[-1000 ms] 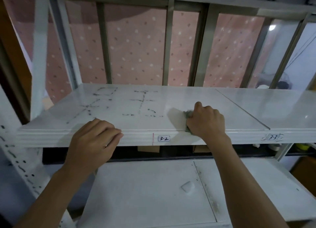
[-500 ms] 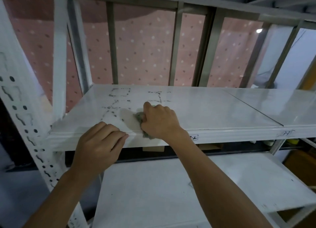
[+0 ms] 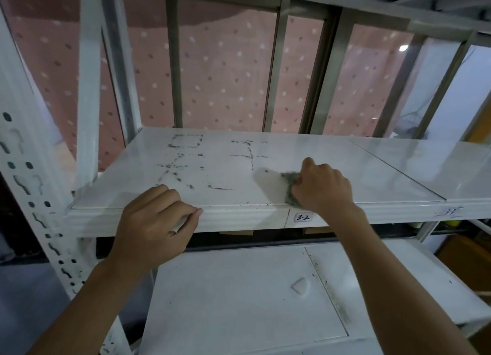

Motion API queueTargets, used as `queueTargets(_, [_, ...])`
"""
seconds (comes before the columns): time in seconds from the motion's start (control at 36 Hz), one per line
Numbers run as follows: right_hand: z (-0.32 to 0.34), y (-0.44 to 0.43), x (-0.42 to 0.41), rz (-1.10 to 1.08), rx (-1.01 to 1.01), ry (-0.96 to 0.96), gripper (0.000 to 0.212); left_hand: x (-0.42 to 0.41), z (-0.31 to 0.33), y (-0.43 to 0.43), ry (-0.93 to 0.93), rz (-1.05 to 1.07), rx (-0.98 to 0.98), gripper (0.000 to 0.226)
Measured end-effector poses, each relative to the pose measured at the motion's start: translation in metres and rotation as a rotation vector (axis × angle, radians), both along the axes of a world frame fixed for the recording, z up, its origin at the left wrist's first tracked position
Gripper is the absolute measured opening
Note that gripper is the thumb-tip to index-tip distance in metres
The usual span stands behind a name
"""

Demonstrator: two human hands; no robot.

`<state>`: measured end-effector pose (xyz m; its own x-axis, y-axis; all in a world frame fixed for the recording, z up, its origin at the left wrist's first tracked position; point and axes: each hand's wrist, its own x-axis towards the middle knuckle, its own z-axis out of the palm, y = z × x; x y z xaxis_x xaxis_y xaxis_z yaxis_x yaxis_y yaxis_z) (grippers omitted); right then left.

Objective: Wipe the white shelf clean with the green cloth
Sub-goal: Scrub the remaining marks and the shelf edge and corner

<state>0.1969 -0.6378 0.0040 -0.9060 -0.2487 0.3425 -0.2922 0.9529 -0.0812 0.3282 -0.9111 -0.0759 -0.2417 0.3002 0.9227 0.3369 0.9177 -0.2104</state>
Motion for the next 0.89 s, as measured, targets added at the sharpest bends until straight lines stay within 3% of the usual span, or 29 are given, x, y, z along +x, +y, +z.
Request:
queueTargets(0.19, [0.008,0.000,-0.064,-0.080,0.016,-0.085,0.017,-0.006,-0.002,0.003,0.027,-0.011,0.039,0.033])
queueTargets(0.36, [0.008,-0.023,-0.109,0.001,0.046,-0.069,0.040,-0.011,-0.006,0.007,0.057,-0.018,0.093,0.034])
queueTargets(0.56, [0.011,-0.055,-0.110,0.276,0.170,-0.050,0.029,-0.011,-0.008,0.008,0.072,-0.013,0.110,0.036])
queueTargets(0.78, [0.007,-0.089,-0.037,0.776,0.203,-0.079,0.014,-0.011,-0.009,0.010,0.077,-0.009,0.141,0.037])
queueTargets(0.89, [0.004,-0.087,-0.012,0.900,0.167,0.013,0.015,-0.011,-0.009,0.010,0.075,-0.008,0.142,0.038])
